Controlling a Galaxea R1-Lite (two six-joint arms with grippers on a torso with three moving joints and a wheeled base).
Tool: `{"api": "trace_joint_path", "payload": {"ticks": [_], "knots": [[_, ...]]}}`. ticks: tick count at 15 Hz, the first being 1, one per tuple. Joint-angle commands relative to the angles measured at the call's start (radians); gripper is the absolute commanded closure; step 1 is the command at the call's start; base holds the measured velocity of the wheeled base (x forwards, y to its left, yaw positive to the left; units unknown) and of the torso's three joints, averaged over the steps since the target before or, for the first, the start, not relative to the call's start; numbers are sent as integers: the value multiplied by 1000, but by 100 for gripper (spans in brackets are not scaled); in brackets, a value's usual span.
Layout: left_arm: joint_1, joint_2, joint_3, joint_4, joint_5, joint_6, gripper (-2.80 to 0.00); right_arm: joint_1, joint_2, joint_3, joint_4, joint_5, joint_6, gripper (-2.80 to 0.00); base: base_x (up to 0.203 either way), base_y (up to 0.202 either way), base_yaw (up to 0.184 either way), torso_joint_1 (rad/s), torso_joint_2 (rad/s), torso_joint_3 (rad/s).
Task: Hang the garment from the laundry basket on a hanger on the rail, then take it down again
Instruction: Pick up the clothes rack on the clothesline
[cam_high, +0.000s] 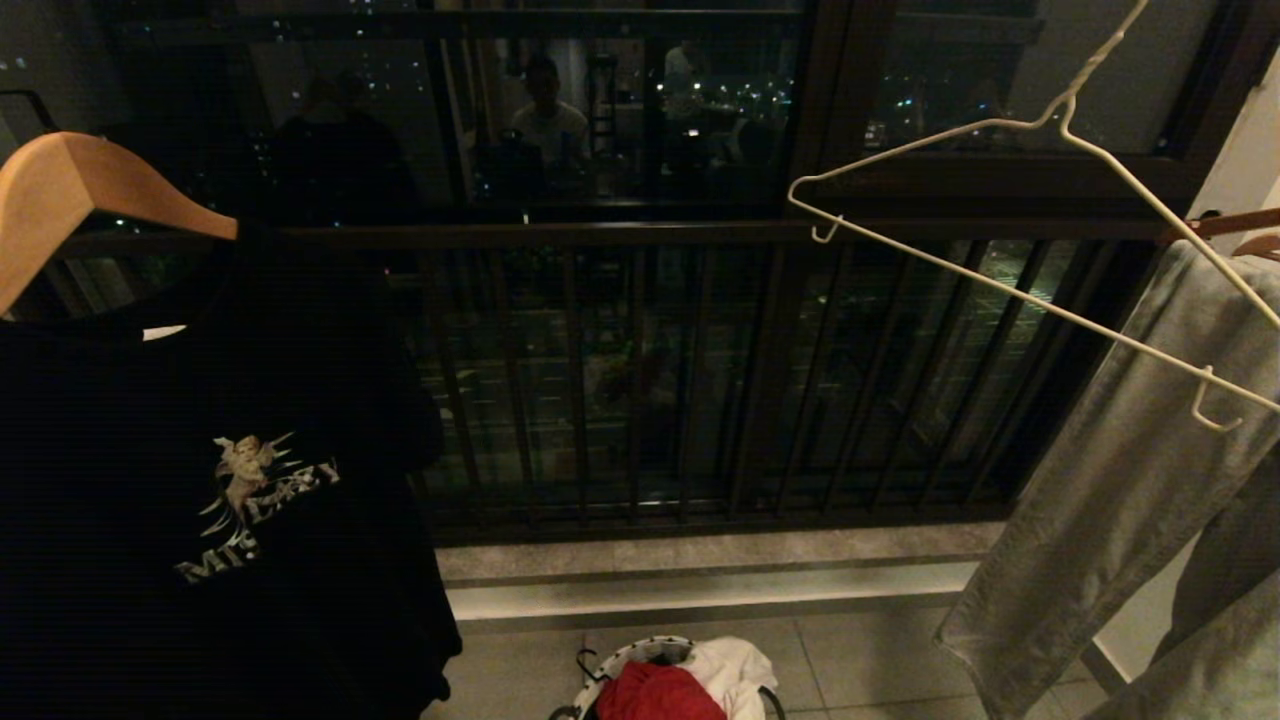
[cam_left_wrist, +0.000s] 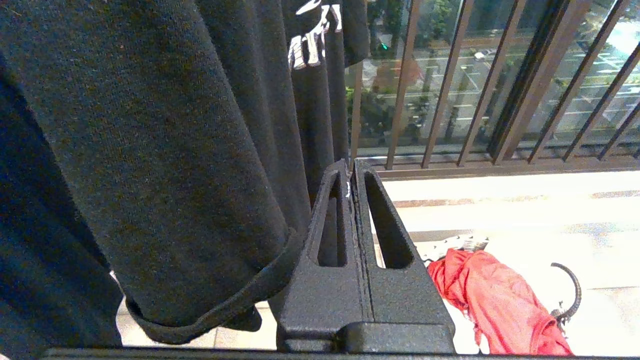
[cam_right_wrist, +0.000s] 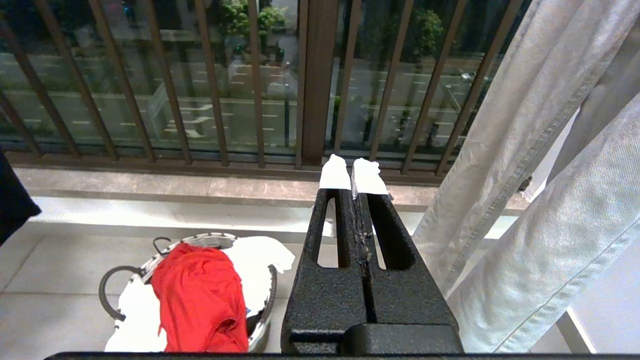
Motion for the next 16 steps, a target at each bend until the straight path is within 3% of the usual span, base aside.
{"api": "trace_joint_path", "payload": {"ticks": [1, 16], "knots": [[0, 0, 2, 0, -1, 0, 0, 0, 1, 0, 0, 1, 1, 0, 0, 0, 0, 0, 0, 0], [0, 0, 2, 0, -1, 0, 0, 0, 1, 0, 0, 1, -6, 0, 0, 0, 0, 140, -288, -153]]}}
